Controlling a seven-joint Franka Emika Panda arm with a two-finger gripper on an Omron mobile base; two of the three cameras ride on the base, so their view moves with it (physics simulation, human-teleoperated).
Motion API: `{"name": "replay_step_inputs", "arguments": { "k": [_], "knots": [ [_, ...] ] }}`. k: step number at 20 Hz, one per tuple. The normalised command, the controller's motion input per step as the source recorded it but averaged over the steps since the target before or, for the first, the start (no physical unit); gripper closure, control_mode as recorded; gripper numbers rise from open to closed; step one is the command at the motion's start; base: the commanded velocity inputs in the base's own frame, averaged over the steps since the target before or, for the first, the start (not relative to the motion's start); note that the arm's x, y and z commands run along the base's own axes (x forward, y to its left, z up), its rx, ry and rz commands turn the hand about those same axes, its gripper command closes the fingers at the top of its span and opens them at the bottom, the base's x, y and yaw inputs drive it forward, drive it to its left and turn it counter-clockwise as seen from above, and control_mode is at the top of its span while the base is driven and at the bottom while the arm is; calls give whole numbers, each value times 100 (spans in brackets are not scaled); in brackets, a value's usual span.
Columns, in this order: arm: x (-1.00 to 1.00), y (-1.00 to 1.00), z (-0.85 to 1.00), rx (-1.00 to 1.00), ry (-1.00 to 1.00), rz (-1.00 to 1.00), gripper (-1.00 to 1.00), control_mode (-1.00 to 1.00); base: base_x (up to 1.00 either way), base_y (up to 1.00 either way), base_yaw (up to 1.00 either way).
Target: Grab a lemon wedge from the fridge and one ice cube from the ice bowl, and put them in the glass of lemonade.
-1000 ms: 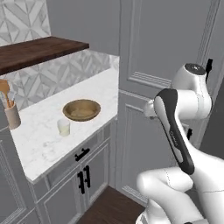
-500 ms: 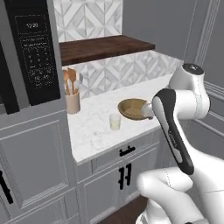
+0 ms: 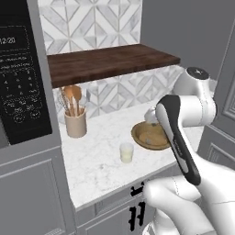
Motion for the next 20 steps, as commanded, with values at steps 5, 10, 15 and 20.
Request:
{"name": "replay_step_inputs", "arguments": {
  "k": [5,10,15,20],
  "knots": [
    [0,0,0,0,0,0,-100,100,9,-34,-1],
    [-5,-3,-17,0,1,-7,-100,-100,-7,-2,-1],
    [43,-5,-40,1,4,-8,-100,-100,0,0,0],
    [79,-8,-67,-3,-1,5,-100,-100,0,0,0]
  ]
}}
